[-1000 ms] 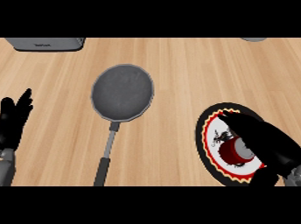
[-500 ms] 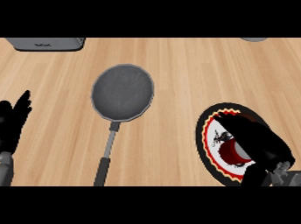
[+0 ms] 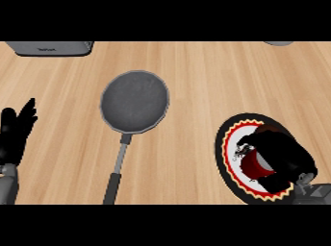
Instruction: Pick the can from the plate and place it in the pan
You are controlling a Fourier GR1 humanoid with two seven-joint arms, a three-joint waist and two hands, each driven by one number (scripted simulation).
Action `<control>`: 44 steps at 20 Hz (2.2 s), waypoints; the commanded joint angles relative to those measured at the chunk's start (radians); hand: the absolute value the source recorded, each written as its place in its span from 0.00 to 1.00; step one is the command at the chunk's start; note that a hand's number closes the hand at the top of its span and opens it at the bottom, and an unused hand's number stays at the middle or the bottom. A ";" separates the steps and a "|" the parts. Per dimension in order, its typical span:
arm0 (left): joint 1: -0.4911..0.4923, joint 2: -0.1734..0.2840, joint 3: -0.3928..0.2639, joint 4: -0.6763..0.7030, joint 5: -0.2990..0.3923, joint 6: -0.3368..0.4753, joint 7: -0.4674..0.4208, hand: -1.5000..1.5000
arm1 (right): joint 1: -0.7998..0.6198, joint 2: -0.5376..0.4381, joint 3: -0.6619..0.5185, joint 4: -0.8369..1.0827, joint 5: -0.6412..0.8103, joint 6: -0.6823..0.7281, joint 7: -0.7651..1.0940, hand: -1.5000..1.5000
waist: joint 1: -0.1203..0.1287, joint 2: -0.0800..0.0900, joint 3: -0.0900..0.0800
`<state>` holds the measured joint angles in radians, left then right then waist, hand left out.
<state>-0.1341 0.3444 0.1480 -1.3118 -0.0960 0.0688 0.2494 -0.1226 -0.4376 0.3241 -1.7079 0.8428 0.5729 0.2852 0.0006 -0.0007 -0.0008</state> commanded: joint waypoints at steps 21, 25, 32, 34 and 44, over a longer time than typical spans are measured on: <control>0.021 -0.009 0.055 0.038 -0.037 -0.041 -0.062 0.50 | -0.236 0.053 -0.211 0.357 0.115 -0.305 -0.403 1.00 | 0.005 0.003 0.001; 0.037 -0.014 0.045 -0.064 -0.031 -0.034 0.026 0.50 | -0.204 0.108 -0.240 0.166 0.066 -0.453 -0.452 1.00 | -0.004 -0.008 0.003; -0.026 -0.048 0.024 -0.015 -0.064 -0.017 0.011 0.50 | -0.339 0.186 -0.248 0.148 0.007 -0.351 -0.412 1.00 | 0.000 0.000 0.001; -0.005 -0.023 0.065 0.063 -0.038 -0.044 -0.082 0.50 | -0.375 0.273 -0.209 0.180 0.035 -0.409 -0.364 1.00 | 0.003 0.002 0.000; -0.002 -0.038 0.039 0.001 -0.059 -0.046 -0.013 0.50 | -0.687 0.435 -0.198 0.580 -0.059 -0.539 -0.223 1.00 | 0.021 0.006 0.001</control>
<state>-0.1163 0.3015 0.1812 -1.3371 -0.1526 0.0285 0.2412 -0.6991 -0.0410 0.1143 -1.2785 0.8360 0.0998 0.0275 0.0175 0.0030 -0.0001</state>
